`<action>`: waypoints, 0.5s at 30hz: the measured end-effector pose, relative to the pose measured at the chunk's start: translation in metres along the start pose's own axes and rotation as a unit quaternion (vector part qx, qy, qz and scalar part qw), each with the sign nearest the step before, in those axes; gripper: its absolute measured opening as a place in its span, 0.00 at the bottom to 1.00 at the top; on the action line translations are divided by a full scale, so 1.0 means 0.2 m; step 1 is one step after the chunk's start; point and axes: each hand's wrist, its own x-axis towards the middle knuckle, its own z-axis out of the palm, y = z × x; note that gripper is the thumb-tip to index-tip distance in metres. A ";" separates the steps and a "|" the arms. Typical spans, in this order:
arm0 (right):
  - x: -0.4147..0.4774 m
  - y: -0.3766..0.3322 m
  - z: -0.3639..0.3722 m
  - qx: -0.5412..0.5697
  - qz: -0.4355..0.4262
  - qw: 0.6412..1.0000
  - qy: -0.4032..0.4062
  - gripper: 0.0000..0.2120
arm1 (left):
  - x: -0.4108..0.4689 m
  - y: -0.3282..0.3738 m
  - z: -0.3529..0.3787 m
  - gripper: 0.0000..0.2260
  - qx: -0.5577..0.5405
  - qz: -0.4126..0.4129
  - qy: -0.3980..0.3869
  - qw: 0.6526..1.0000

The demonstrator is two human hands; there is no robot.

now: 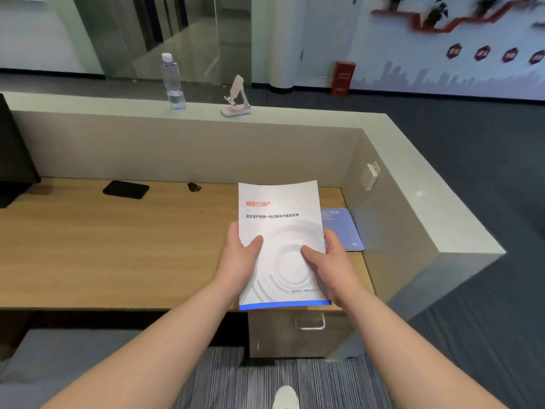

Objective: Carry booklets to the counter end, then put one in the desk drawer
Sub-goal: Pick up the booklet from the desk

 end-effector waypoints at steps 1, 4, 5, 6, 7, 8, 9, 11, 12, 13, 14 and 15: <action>-0.05 0.01 -0.01 0.000 0.000 1.000 0.008 0.15 | -0.04 0.00 0.00 0.11 0.000 0.003 -0.005 1.000; -0.17 -0.02 -0.09 -0.010 -0.015 1.000 0.021 0.15 | -0.15 0.02 0.04 0.11 0.003 0.009 -0.015 1.000; -0.20 -0.04 -0.12 -0.014 -0.021 0.999 0.021 0.15 | -0.19 0.04 0.06 0.11 0.003 0.011 -0.018 1.000; -0.23 -0.05 -0.15 -0.015 -0.025 0.999 0.020 0.14 | -0.22 0.06 0.08 0.12 0.006 0.012 -0.022 1.000; -0.26 -0.06 -0.19 -0.013 -0.030 0.999 0.020 0.14 | -0.26 0.09 0.10 0.12 0.011 0.014 -0.025 1.000; -0.28 -0.07 -0.22 -0.009 -0.035 0.999 0.019 0.14 | -0.28 0.11 0.13 0.13 0.016 0.016 -0.027 0.999; -0.29 -0.08 -0.25 -0.005 -0.039 0.999 0.019 0.14 | -0.30 0.13 0.15 0.13 0.025 0.020 -0.026 0.999; -0.32 -0.09 -0.33 0.000 -0.047 0.999 0.019 0.14 | -0.35 0.16 0.22 0.13 0.040 0.028 -0.023 0.999; -0.33 -0.09 -0.37 0.003 -0.051 0.999 0.018 0.14 | -0.37 0.16 0.25 0.13 0.045 0.031 -0.020 0.998; -0.35 -0.09 -0.40 0.007 -0.054 0.998 0.015 0.14 | -0.40 0.17 0.29 0.13 0.050 0.034 -0.017 0.998; -0.36 -0.09 -0.45 0.005 -0.051 0.999 0.010 0.14 | -0.43 0.17 0.33 0.13 0.054 0.034 -0.011 0.998; -0.38 -0.09 -0.50 -0.003 -0.049 0.999 0.006 0.14 | -0.46 0.17 0.37 0.13 0.055 0.033 -0.003 0.998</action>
